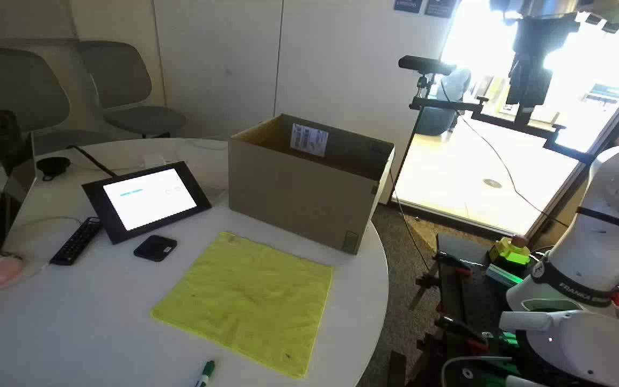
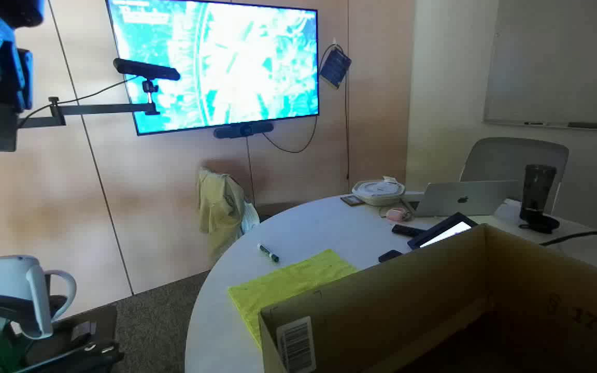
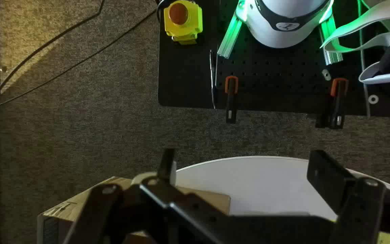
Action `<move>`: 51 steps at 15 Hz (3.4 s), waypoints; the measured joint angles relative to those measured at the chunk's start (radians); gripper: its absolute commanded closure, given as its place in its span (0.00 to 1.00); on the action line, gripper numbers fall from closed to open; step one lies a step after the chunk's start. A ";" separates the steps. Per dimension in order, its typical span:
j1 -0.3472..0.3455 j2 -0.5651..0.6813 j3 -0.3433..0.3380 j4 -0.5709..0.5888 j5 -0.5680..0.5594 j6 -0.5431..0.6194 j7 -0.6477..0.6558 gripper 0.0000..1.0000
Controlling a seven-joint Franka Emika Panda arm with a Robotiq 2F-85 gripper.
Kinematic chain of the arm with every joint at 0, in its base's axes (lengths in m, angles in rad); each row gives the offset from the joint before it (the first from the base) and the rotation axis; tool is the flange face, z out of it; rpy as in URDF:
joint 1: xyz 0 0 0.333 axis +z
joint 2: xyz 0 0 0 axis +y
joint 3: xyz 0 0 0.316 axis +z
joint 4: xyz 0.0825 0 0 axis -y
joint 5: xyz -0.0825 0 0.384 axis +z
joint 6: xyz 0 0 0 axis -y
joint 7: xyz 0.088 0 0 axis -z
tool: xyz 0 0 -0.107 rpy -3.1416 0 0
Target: Put the marker on the towel, fold the towel then put it in the box
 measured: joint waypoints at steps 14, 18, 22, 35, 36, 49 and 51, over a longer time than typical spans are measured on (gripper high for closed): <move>0.082 0.177 0.028 0.054 0.000 0.168 0.002 0.00; 0.121 0.342 0.077 0.145 0.000 0.252 0.003 0.00; 0.167 0.498 0.152 0.274 0.008 0.286 0.045 0.00; 0.338 1.086 0.284 0.806 -0.036 0.287 0.176 0.00; 0.352 1.131 0.283 0.842 -0.047 0.287 0.175 0.00; 0.492 1.610 0.226 1.117 -0.120 0.489 -0.066 0.00; 0.492 1.647 0.223 1.130 -0.123 0.539 -0.130 0.00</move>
